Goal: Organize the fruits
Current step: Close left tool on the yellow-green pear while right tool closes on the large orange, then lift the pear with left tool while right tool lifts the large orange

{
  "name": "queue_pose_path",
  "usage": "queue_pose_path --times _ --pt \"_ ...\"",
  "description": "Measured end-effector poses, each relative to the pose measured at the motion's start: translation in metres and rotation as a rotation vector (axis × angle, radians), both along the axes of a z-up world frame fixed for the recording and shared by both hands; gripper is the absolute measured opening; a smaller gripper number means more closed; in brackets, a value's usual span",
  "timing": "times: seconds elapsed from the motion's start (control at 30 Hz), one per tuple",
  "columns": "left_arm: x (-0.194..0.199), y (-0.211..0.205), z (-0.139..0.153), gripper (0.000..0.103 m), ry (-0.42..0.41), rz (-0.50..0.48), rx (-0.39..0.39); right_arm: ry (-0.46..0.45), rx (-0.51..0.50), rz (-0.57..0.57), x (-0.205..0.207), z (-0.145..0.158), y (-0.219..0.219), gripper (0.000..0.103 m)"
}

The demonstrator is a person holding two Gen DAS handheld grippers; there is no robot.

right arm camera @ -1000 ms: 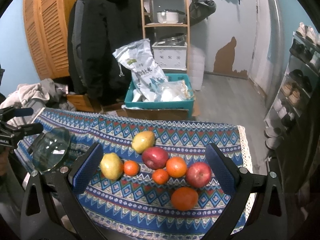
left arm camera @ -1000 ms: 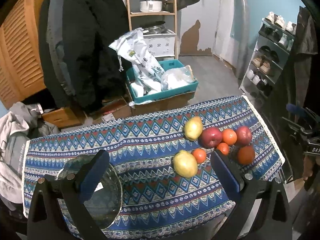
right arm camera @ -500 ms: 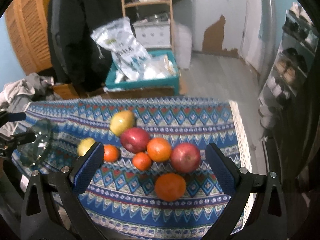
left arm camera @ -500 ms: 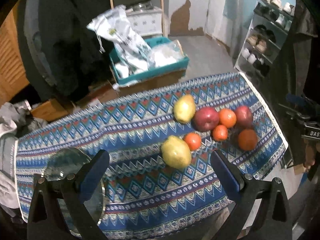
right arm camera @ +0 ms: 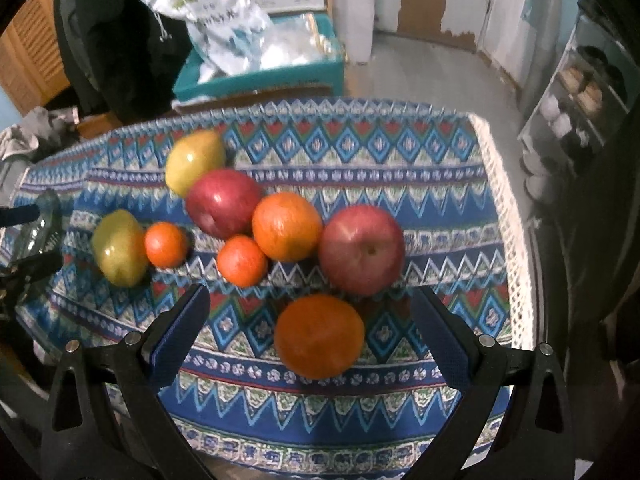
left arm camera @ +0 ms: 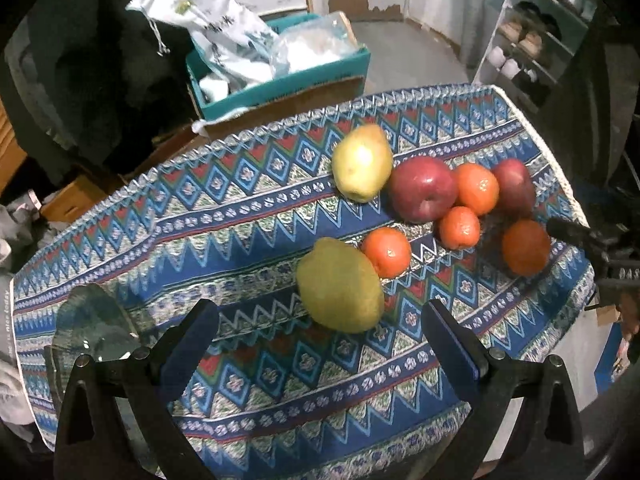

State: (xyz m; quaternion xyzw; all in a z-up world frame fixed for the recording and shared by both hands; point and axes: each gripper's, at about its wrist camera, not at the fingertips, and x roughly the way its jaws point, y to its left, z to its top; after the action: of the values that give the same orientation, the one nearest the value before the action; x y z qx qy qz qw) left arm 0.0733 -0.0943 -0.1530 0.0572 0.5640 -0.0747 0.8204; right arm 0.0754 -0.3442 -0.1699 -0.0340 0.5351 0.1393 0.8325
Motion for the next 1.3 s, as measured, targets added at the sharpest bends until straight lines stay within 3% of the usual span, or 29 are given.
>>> queue_pose_path --times 0.57,0.7,0.83,1.03,1.2,1.3 --pt "0.036 -0.019 -0.072 0.102 0.120 0.005 0.030 0.162 -0.014 -0.002 0.008 -0.063 -0.006 0.090" --pt "0.040 -0.019 -0.086 0.091 0.150 0.003 0.021 0.178 -0.010 0.007 0.010 -0.073 -0.004 0.084" --pt "0.041 -0.017 -0.088 0.089 0.149 0.007 -0.056 0.199 0.005 0.009 0.014 -0.079 -0.001 0.077" --pt "0.040 -0.011 -0.081 0.069 0.128 -0.003 -0.117 0.190 -0.006 0.023 0.017 -0.083 0.006 0.071" --pt "0.041 -0.001 -0.080 0.069 0.131 0.008 -0.168 0.187 -0.013 0.025 0.018 -0.085 0.010 0.071" --pt "0.036 -0.002 -0.078 0.068 0.124 -0.006 -0.159 0.192 -0.009 0.031 0.014 -0.083 0.012 0.070"
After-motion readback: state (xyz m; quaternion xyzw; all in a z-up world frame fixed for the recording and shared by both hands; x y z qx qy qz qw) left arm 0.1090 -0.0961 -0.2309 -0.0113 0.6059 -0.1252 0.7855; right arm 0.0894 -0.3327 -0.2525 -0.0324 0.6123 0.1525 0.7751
